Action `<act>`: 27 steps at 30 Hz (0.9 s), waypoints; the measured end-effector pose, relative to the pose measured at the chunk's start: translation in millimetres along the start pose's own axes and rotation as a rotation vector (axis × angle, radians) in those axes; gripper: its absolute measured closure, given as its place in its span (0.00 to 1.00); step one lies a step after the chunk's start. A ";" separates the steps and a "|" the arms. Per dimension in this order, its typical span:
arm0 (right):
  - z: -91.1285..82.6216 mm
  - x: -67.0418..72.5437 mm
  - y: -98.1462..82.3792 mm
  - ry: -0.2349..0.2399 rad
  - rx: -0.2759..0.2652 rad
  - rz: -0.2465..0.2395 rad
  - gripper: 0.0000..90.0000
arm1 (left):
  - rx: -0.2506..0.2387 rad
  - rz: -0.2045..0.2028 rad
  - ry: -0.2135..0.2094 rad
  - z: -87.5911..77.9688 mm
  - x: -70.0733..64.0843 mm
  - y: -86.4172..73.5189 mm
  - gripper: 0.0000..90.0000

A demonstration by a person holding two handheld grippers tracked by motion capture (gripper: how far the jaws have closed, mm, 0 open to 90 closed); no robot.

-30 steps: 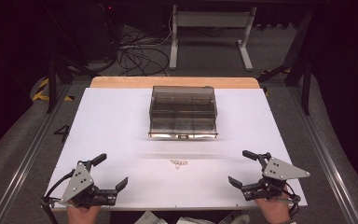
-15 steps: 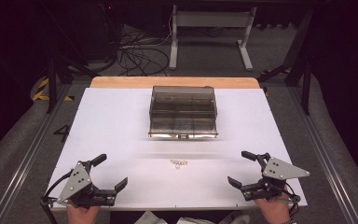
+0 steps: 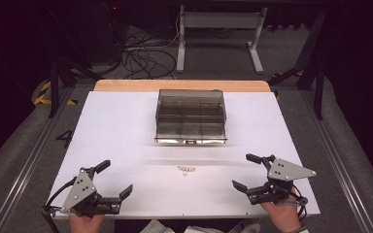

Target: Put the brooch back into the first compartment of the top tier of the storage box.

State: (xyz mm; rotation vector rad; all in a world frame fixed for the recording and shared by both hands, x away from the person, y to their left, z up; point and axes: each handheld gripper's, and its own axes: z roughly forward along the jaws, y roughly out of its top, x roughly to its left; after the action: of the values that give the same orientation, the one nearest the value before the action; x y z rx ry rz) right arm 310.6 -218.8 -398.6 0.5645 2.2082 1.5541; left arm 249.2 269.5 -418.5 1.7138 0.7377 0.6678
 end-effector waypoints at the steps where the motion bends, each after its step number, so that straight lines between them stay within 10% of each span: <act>1: 1.1 0.1 1.0 0.001 0.004 0.001 0.09 | 0.002 0.001 0.000 0.1 0.1 -0.1 0.01; 27: 45.3 0.5 37.0 0.116 0.036 -0.004 0.09 | 0.006 -0.004 -0.005 0.0 0.7 -0.4 0.02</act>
State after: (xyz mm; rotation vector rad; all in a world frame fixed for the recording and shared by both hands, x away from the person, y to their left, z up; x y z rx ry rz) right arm 337.7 -171.2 -378.0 0.4911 2.3250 1.5851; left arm 249.6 270.1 -418.9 1.7190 0.7401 0.6588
